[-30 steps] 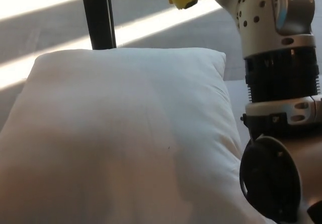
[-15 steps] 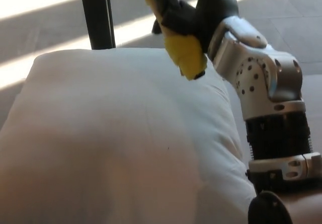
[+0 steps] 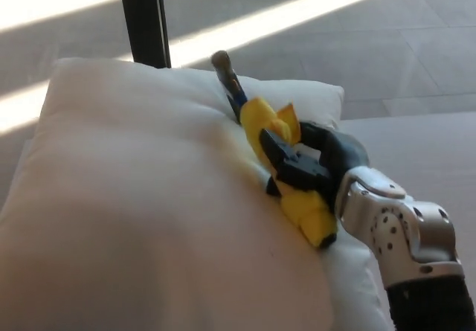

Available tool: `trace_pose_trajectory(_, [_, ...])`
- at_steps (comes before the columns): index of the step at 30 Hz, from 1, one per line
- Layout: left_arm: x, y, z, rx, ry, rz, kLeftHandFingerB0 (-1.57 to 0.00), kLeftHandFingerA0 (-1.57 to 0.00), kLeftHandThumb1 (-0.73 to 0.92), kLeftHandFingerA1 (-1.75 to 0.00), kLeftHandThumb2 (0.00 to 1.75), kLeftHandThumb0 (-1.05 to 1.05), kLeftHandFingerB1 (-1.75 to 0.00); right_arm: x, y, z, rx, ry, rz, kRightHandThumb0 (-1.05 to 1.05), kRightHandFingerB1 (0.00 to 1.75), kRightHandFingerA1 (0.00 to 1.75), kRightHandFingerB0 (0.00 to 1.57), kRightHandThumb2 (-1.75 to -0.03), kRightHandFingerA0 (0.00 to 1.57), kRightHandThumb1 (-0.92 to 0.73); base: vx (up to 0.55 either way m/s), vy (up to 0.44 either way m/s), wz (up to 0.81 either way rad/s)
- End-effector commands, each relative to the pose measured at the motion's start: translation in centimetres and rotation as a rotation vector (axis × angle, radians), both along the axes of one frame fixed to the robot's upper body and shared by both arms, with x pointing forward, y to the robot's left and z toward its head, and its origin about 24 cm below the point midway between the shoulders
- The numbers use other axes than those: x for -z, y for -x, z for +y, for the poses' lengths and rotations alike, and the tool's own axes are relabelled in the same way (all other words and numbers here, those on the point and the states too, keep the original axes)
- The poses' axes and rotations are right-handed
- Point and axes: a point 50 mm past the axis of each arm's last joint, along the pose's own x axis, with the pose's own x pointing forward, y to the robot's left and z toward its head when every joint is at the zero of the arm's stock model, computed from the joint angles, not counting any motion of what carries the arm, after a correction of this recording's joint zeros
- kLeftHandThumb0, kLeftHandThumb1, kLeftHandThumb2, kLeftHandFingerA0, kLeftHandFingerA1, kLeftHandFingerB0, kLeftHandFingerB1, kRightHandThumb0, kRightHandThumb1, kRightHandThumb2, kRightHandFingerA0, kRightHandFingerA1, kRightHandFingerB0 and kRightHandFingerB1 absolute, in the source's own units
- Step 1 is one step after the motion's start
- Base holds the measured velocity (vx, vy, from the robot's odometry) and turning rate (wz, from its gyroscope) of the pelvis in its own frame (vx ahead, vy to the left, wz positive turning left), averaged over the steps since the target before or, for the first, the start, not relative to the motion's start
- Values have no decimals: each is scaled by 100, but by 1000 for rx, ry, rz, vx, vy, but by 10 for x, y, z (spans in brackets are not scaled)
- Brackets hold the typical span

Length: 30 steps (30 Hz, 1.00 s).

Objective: A hammer is kept on the right hand side and a pillow is kept on the left hand side on the desk infront of the robot and the robot uses its right hand to pick up the hammer and makes a downward swinging motion to hit the pillow

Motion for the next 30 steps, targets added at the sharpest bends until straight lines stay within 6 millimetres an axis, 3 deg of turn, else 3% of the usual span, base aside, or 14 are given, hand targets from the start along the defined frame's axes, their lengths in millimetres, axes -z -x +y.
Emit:
trace_pose_trajectory(1, [-6,3,9,2,-34,28,-116,-97,6,-109,100,-23,-114,70,33,-12,88,4,376,-42,175,175,70,-72,108,-90,0,0,0])
trace_pose_trajectory(2, [-6,2,9,1,-33,30,-117,-107,4,-113,99,-22,-115,79,37,-20,136,-9,428,-43,169,175,74,-72,112,-83,0,0,0])
trace_pose_trajectory(6, [-7,1,11,-21,-27,24,-115,-102,8,-111,102,-22,-114,89,40,-30,217,-47,504,-47,172,175,76,-70,112,-88,0,0,0])
trace_pose_trajectory(7, [-8,2,10,32,-26,24,-95,-79,-10,-135,149,-67,-122,94,42,-34,268,-36,523,-50,170,175,77,-69,112,-90,0,0,0])
trace_pose_trajectory(8, [-8,2,10,-14,-34,15,-119,-107,1,-113,99,-20,-116,96,43,-36,266,-34,525,-52,171,175,78,-69,113,-90,0,0,0])
trace_pose_trajectory(9, [-8,2,11,-1,-47,35,-99,-88,-10,-134,151,-63,-120,97,44,-37,263,-31,525,-53,171,175,77,-69,112,-90,0,0,0])
trace_pose_trajectory(10, [-8,3,10,29,-47,47,-117,-109,7,-115,102,-20,-115,97,44,-38,257,-27,519,-51,171,175,79,-69,112,-87,0,0,0])
trace_pose_trajectory(16, [-7,3,10,-23,-25,19,-116,-107,8,-113,102,-21,-115,74,29,-33,231,-16,464,-48,169,175,75,-70,111,-86,0,0,0])
trace_pose_trajectory(17, [-6,3,10,8,-55,63,-103,-89,-10,-133,152,-62,-120,68,25,-31,230,-39,438,-49,170,175,73,-71,110,-90,0,0,0])
trace_pose_trajectory(18, [-7,3,10,14,-46,55,-115,-107,8,-113,101,-23,-113,60,20,-30,214,-50,426,-51,172,175,70,-69,110,-90,0,0,0])
trace_pose_trajectory(23, [-5,3,9,-68,-26,23,-116,-106,6,-113,101,-21,-115,23,1,-22,154,-78,326,-48,175,175,77,-67,108,-92,0,0,0])
trace_pose_trajectory(25, [-6,3,8,-21,-25,23,-117,-107,5,-114,100,-21,-115,8,-4,-19,159,-125,274,-37,170,175,70,-71,104,-82,0,0,0])
trace_pose_trajectory(26, [-5,4,8,-26,-22,27,-119,-108,5,-114,100,-21,-116,-2,-7,-16,128,-117,239,-43,174,175,67,-70,103,-91,0,0,0])
trace_pose_trajectory(30, [-4,6,8,-10,-25,53,-114,-101,7,-110,101,-23,-113,-33,-17,-9,103,-107,190,-42,168,175,67,-69,103,-92,0,0,0])
